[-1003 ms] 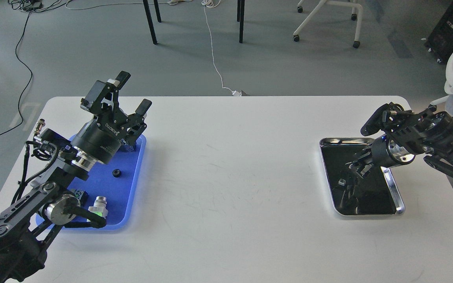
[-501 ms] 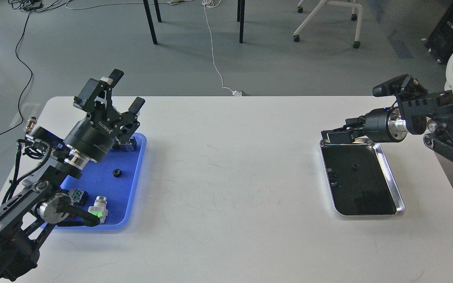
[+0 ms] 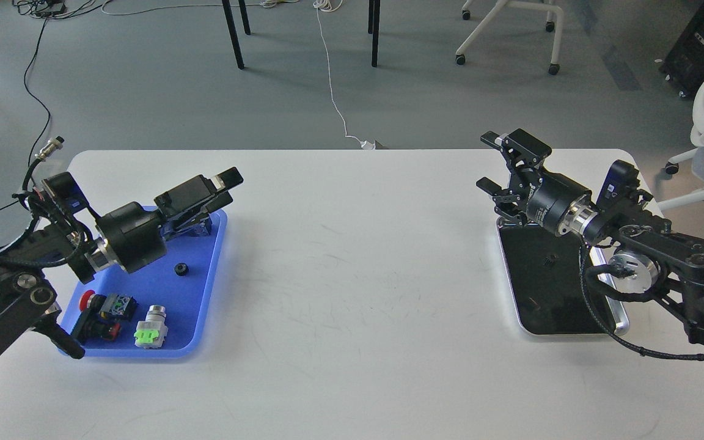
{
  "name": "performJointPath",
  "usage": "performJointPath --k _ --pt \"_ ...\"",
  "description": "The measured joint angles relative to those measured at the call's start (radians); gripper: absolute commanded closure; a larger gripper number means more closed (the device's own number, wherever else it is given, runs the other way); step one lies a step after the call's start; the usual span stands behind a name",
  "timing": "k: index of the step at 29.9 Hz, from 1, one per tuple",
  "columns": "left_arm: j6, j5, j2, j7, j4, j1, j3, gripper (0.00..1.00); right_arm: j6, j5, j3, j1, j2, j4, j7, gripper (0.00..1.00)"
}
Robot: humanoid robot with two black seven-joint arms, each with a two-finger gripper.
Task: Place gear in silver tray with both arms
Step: 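Lift the right gripper away and move the left gripper to the blue tray, then grasp a second black gear in the blue tray with the left gripper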
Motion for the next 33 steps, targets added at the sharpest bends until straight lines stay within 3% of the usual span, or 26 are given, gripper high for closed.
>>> performJointPath --k 6,13,19,27,30,33 --pt "0.011 0.423 0.13 0.0 0.015 -0.239 0.296 0.03 0.0 0.003 0.015 -0.022 0.002 0.007 0.0 0.02" --pt "0.066 0.605 0.096 0.0 0.152 -0.474 0.614 0.11 0.0 0.002 0.016 -0.024 0.001 0.009 0.0 0.02" --pt "0.072 0.61 0.061 0.0 0.262 -0.526 0.713 0.25 0.0 0.001 0.015 -0.024 -0.01 0.009 0.0 0.02" --pt "0.072 0.61 0.065 0.0 0.28 -0.52 0.763 0.4 0.0 0.001 0.016 -0.024 -0.014 0.007 0.0 0.02" --pt "0.072 0.61 0.062 0.0 0.292 -0.518 0.764 0.52 0.0 0.001 0.016 -0.024 -0.014 0.008 0.0 0.02" --pt "0.072 0.61 0.059 0.0 0.309 -0.518 0.764 0.53 0.0 0.001 0.016 -0.024 -0.014 0.009 0.0 0.02"
